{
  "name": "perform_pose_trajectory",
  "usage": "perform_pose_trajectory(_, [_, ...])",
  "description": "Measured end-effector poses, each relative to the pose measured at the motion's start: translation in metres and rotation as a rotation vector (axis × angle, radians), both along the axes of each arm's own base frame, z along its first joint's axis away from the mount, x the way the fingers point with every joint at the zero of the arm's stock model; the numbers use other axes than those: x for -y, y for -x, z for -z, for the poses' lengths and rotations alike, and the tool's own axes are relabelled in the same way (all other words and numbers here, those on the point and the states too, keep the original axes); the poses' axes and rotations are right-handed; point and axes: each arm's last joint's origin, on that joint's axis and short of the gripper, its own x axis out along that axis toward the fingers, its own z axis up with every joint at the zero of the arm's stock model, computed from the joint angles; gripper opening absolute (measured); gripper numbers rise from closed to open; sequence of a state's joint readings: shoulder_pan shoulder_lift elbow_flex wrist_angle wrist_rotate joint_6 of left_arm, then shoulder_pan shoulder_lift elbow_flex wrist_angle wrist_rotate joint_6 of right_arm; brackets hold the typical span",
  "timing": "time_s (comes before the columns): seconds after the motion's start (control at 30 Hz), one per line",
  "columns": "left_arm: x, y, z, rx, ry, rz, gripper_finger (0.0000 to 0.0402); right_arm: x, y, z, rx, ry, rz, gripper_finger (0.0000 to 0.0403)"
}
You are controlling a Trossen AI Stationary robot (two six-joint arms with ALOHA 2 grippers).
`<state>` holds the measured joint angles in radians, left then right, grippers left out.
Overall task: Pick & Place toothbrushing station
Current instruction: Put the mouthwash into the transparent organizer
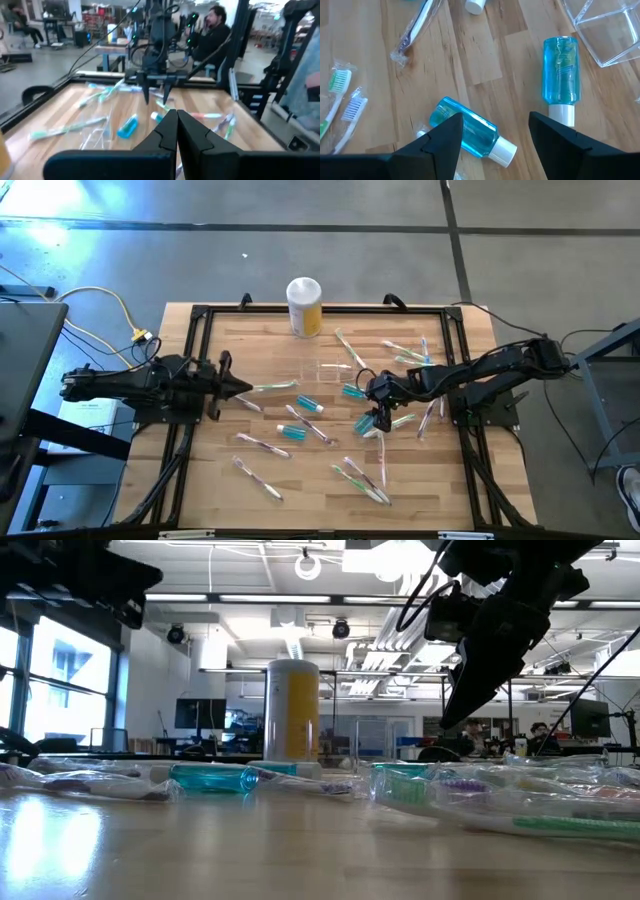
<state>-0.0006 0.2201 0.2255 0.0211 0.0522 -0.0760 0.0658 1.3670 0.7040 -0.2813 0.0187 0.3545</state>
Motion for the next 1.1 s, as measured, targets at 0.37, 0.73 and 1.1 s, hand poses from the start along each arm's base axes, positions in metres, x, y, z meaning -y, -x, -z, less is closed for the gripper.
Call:
perform_pose_trajectory(0.37, [-0.001,0.002,0.021,-0.221,-0.002,-0.019,0.0000,-0.005,0.000,0.000,-0.001,-0.019,-0.015,0.0220])
perform_pose_trajectory(0.73, [-0.001,-0.001,0.058,-0.326,-0.056,-0.022,0.0000,-0.008,0.002,-0.001,-0.006,0.019,-0.041,0.0190])
perform_pose_trajectory(1.1, [-0.001,-0.002,0.062,-0.318,-0.053,-0.023,0.0000,-0.007,0.009,0.004,-0.095,0.013,-0.052,0.0009])
